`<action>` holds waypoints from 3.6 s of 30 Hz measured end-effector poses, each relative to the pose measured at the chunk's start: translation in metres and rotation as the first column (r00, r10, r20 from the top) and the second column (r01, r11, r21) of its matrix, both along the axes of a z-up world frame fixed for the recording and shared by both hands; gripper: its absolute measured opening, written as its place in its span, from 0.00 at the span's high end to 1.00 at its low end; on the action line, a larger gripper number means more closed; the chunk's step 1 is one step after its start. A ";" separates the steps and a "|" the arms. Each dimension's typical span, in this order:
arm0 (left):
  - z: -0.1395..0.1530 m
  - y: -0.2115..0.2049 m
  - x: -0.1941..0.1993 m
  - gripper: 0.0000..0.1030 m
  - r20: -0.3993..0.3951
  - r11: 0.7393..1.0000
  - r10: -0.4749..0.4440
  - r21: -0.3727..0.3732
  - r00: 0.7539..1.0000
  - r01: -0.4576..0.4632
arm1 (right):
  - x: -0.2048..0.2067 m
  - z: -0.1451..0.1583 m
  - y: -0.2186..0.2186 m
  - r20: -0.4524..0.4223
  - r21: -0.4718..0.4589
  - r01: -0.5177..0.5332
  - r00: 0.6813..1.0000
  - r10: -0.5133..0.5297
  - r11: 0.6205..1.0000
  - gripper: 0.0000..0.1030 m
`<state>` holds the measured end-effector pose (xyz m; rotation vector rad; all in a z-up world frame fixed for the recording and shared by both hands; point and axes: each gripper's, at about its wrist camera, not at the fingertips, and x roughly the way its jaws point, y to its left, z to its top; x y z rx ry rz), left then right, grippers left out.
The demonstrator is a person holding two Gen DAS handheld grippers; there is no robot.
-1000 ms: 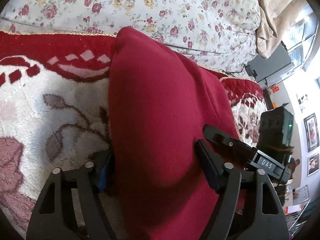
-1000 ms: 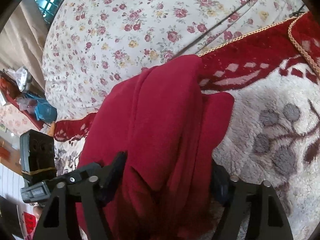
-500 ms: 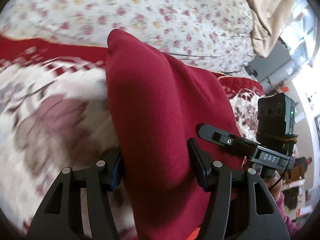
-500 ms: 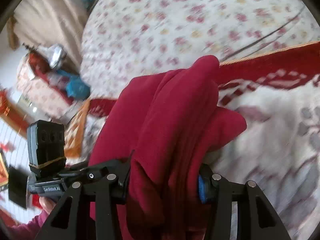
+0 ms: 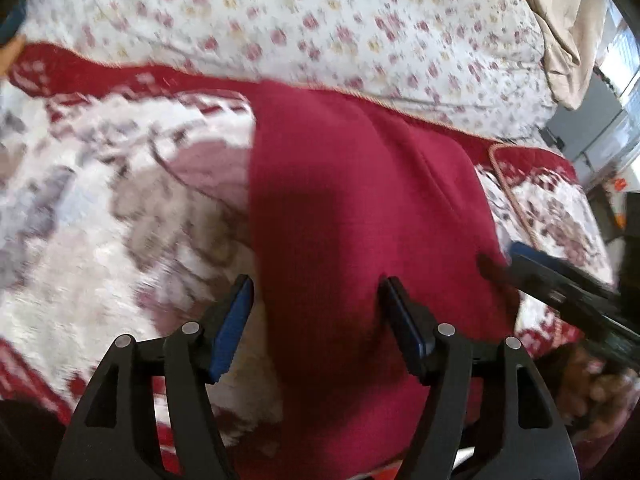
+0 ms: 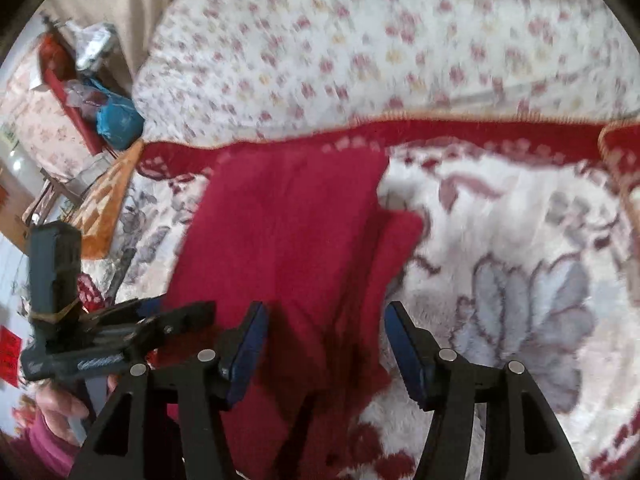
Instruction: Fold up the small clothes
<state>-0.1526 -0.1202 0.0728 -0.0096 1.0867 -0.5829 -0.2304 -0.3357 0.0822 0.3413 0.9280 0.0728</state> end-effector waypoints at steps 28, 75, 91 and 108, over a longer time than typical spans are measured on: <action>0.006 0.006 -0.001 0.33 0.196 0.994 0.079 0.057 0.977 -0.092 | -0.011 -0.010 0.066 -0.002 -0.315 -0.149 0.988 0.156 0.937 0.46; 0.044 0.006 -0.038 0.18 0.354 0.988 0.122 0.050 0.927 -0.149 | -0.024 0.011 0.031 0.078 -0.235 0.117 0.992 -0.101 0.965 0.19; 0.031 0.007 -0.029 0.18 0.338 0.975 0.139 0.119 0.931 -0.189 | -0.017 0.003 0.028 0.056 -0.244 0.114 0.993 -0.103 0.963 0.19; 0.030 0.008 -0.029 0.18 0.336 0.974 0.143 0.121 0.931 -0.193 | -0.013 0.003 0.032 0.054 -0.250 0.119 0.993 -0.109 0.961 0.19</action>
